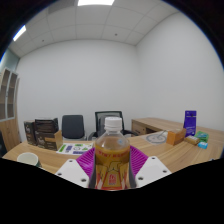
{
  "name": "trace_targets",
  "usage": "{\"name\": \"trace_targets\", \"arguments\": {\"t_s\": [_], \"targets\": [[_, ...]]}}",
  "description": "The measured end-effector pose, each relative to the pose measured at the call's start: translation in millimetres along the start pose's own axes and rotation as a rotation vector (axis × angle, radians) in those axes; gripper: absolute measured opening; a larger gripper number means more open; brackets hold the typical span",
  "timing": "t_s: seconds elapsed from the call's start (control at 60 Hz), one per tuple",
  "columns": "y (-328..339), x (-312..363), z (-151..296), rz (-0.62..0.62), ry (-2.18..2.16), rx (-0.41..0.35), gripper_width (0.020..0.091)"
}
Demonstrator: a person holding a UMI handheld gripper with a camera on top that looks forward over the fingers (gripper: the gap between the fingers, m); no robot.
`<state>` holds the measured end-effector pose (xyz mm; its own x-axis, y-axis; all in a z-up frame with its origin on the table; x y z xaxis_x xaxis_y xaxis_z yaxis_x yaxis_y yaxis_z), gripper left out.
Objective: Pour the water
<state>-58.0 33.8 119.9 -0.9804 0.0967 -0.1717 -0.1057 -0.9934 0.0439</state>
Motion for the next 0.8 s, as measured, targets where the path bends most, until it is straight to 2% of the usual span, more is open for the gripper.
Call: {"name": "trace_targets", "arguments": {"t_s": [0.083, 0.117, 0.133, 0.167, 0.333, 0.467, 0.5, 0.55, 0.6, 0.683, 0.8], "targets": [[3.0, 19.6, -9.0, 0.002, 0.042, 0.051, 0.0471], [8.5, 28.7, 1.2, 0.003, 0.048, 0.022, 0.0468], [-5.3, 7.1, -14.5, 0.011, 0.054, 0.019, 0.0471], [-2.5, 12.8, -13.1, 0.012, 0.045, 0.014, 0.0470], [6.8, 25.3, -2.0, 0.026, 0.029, 0.053, 0.0506], [11.9, 29.1, -2.4, 0.031, 0.043, 0.097, 0.0629], [16.3, 31.7, -3.9, 0.049, 0.037, 0.122, 0.0715], [21.5, 20.4, -7.9, 0.075, 0.005, 0.121, 0.0862], [34.9, 22.6, -1.9, 0.086, -0.022, 0.112, 0.0827], [66.8, 15.7, 3.2, 0.085, -0.020, 0.106, 0.0839], [119.9, 4.2, 15.6, 0.061, 0.036, 0.059, 0.0838]]}}
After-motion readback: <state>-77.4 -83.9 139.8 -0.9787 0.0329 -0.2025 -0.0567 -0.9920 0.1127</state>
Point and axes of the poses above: the point between the fingertips, and its own axes, seen from behind it with the camera up: x to the left, z up, y backward, against the way the camera looks, the point moved 4 cm from there along y, backward, against the way the camera looks, and after that the axes turned 11 degrees about y, right-handed, at the moved point
